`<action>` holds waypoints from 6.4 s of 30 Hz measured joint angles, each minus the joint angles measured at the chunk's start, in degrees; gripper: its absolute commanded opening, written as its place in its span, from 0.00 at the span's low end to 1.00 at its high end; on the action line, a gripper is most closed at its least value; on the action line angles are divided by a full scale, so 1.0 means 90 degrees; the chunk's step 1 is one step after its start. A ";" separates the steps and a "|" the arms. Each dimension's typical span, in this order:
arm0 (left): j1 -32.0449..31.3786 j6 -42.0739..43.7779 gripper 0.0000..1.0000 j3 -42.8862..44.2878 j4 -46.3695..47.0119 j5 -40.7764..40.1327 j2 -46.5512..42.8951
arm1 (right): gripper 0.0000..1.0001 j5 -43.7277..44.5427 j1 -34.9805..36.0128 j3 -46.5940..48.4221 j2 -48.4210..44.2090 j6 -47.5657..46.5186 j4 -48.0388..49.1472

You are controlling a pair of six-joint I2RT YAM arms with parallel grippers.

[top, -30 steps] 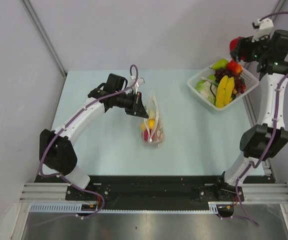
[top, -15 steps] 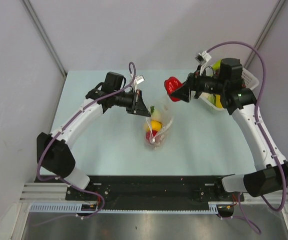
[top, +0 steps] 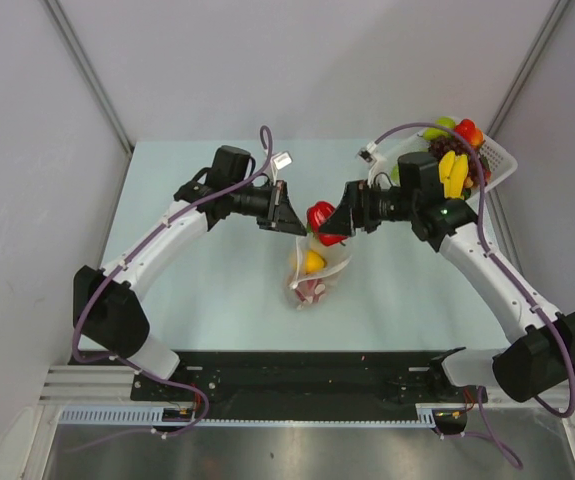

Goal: Place the food in the zip-top bag and seal the zipper
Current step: Place the fake vegetable in the zipper food storage bag, then pick up the fake vegetable from the bin, then place the fake vegetable in the zipper food storage bag, then pick up the fake fruit from the bin.

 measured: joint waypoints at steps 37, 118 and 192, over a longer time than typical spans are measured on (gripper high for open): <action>0.0182 -0.0143 0.00 -0.0170 0.0143 0.0117 0.0005 | 1.00 -0.0391 -0.2968 0.0107 -0.0277 0.0498 0.1059; 0.0279 0.0015 0.00 -0.0381 0.0245 0.0051 0.0034 | 0.28 -0.0294 -0.4726 0.4677 0.2752 -0.2931 0.0962; 0.0216 0.0359 0.00 -0.0729 0.0034 -0.0058 -0.0464 | 0.69 -0.0255 -0.5486 0.3577 0.2912 -0.1664 0.0602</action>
